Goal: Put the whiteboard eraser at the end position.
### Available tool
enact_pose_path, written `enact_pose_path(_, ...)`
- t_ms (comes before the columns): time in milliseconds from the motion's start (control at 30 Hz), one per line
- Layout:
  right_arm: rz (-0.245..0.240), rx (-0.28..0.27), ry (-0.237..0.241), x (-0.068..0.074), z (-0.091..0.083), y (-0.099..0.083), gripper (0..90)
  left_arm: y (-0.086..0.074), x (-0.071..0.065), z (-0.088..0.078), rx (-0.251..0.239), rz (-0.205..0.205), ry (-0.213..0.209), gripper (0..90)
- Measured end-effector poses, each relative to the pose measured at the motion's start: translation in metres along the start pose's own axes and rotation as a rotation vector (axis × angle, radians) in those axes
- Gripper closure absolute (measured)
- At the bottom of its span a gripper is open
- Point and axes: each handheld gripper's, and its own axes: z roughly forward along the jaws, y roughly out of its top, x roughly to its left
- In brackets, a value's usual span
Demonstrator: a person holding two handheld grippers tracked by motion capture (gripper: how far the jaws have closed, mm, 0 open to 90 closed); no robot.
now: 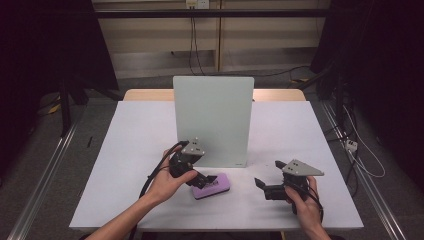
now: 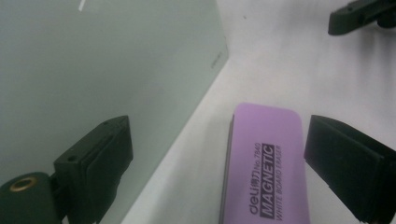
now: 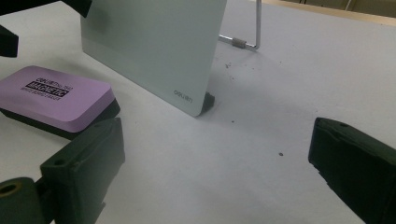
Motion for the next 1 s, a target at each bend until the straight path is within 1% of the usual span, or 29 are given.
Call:
enact_pose_path(67,0.000,0.000,-0.001,0.000,0.000,0.000,3.8,0.000,-0.001,-0.003,-0.020,-0.004,0.033,8.2)
enact_pose_path(100,0.000,0.001,0.000,0.000,0.000,0.000,3.8,-0.001,-0.001,-0.004,-0.040,0.002,0.047,8.1)
enact_pose_path(133,0.000,0.001,0.000,0.000,0.000,0.000,3.8,-0.001,-0.001,-0.006,-0.043,0.006,0.055,7.9)
enact_pose_path(167,0.002,0.003,0.001,0.000,0.000,0.000,3.8,-0.002,-0.001,-0.008,-0.070,-0.004,0.062,8.0)
enact_pose_path(233,0.001,0.003,0.001,0.000,0.000,0.000,3.8,-0.004,0.000,-0.012,-0.090,-0.010,0.070,8.1)
enact_pose_path(267,0.001,0.003,0.001,0.000,0.000,0.000,3.8,-0.004,0.000,-0.014,-0.092,-0.008,0.080,8.1)
enact_pose_path(367,0.001,0.002,-0.001,0.000,0.000,0.000,3.8,-0.008,0.003,-0.022,-0.138,-0.028,0.111,7.7)
enact_pose_path(400,0.002,0.003,-0.001,0.000,0.000,0.000,3.8,-0.009,0.003,-0.024,-0.140,-0.031,0.120,7.7)
enact_pose_path(433,0.002,0.003,-0.001,0.000,0.000,0.000,3.8,-0.011,0.005,-0.027,-0.150,-0.032,0.141,7.6)
enact_pose_path(467,0.001,0.002,-0.002,0.000,0.000,0.000,3.8,-0.012,0.006,-0.029,-0.157,-0.034,0.143,7.4)
enact_pose_path(500,0.001,0.003,-0.001,0.000,0.000,0.000,3.8,-0.014,0.006,-0.031,-0.162,-0.047,0.134,7.4)
enact_pose_path(533,0.002,0.005,0.000,0.000,0.000,0.000,3.8,-0.015,0.007,-0.034,-0.164,-0.049,0.146,7.4)
enact_pose_path(567,0.002,0.006,0.000,0.000,0.000,0.000,3.8,-0.017,0.007,-0.036,-0.171,-0.050,0.149,7.4)
enact_pose_path(600,0.002,0.007,0.001,0.000,0.000,0.000,3.8,-0.018,0.007,-0.038,-0.174,-0.048,0.159,7.4)
enact_pose_path(633,0.001,0.006,0.000,0.000,0.000,0.000,3.8,-0.020,0.007,-0.041,-0.173,-0.053,0.189,7.4)
enact_pose_path(667,0.000,0.006,0.000,0.000,0.000,0.000,3.8,-0.022,0.007,-0.043,-0.185,-0.063,0.171,7.4)
enact_pose_path(700,0.003,0.007,0.000,0.000,0.000,0.000,3.8,-0.024,0.008,-0.046,-0.183,-0.065,0.185,7.4)
enact_pose_path(733,0.004,0.007,-0.001,0.000,0.000,0.000,3.8,-0.026,0.008,-0.047,-0.190,-0.072,0.187,7.6)
enact_pose_path(800,0.002,0.008,-0.001,0.000,0.000,0.000,3.8,-0.030,0.008,-0.052,-0.190,-0.081,0.214,7.4)
enact_pose_path(900,0.003,0.008,-0.002,0.000,0.000,0.000,3.8,-0.036,0.009,-0.057,-0.198,-0.095,0.223,7.5)
enact_pose_path(967,0.003,0.007,-0.004,0.000,0.000,0.000,3.8,-0.040,0.010,-0.061,-0.208,-0.099,0.233,7.6)
enact_pose_path(1000,0.004,0.009,-0.003,0.000,0.000,0.000,3.8,-0.041,0.010,-0.063,-0.212,-0.096,0.231,7.6)
